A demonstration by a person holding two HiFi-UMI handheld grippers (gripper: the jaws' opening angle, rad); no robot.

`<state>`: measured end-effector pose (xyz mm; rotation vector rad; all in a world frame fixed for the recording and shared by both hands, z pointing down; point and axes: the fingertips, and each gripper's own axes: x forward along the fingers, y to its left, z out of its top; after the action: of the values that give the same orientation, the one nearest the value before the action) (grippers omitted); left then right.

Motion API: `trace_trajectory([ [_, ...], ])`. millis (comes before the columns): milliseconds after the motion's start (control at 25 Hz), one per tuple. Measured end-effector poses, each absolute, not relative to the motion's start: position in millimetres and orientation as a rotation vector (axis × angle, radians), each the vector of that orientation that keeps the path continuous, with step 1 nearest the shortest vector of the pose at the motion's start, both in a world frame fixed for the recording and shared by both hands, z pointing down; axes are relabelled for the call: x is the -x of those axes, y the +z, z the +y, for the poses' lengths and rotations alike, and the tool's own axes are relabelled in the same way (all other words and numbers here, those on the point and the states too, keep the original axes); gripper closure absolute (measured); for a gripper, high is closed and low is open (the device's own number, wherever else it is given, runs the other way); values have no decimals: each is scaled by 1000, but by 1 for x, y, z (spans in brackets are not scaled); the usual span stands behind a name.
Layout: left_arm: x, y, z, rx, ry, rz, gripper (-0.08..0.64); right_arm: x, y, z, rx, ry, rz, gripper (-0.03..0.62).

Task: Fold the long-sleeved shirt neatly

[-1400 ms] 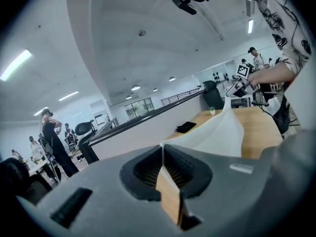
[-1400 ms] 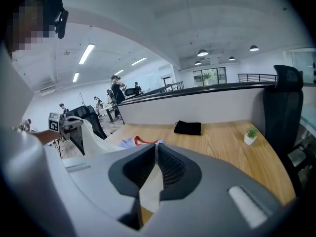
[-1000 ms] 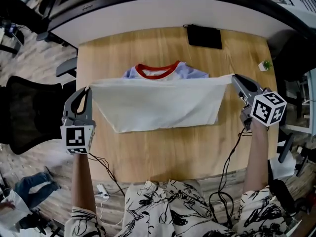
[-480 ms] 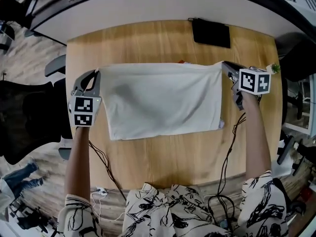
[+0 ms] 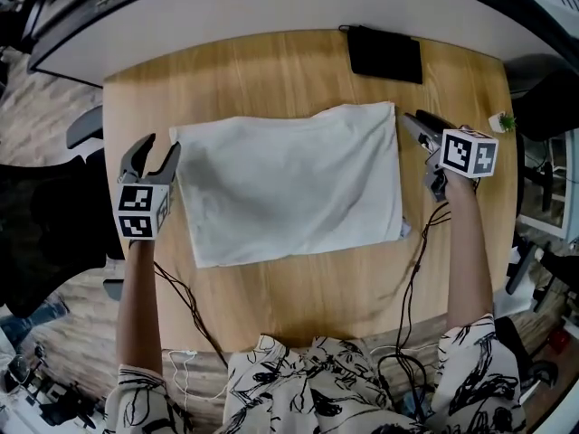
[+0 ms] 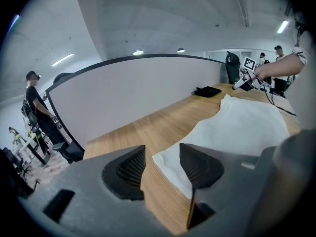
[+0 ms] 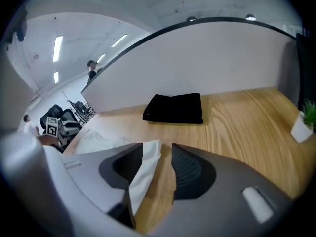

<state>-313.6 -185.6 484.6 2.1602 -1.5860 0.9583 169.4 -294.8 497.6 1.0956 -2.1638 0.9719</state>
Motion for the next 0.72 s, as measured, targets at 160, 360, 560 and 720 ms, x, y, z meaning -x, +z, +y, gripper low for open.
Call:
trace_trajectory([
  [160, 307, 463, -143, -2177, 912, -1584, 330, -166, 478, -251, -999, 802, -2228, 374],
  [360, 297, 458, -53, -2108, 930, -1557, 330, -160, 479, -150, -859, 715, -2237, 371],
  [560, 274, 484, 21, -2023, 864, -1455, 330, -169, 489, -75, -945, 716, -2197, 371],
  [720, 258, 501, 59, -1980, 829, -1369, 330, -175, 492, -41, -1038, 647, -2165, 366],
])
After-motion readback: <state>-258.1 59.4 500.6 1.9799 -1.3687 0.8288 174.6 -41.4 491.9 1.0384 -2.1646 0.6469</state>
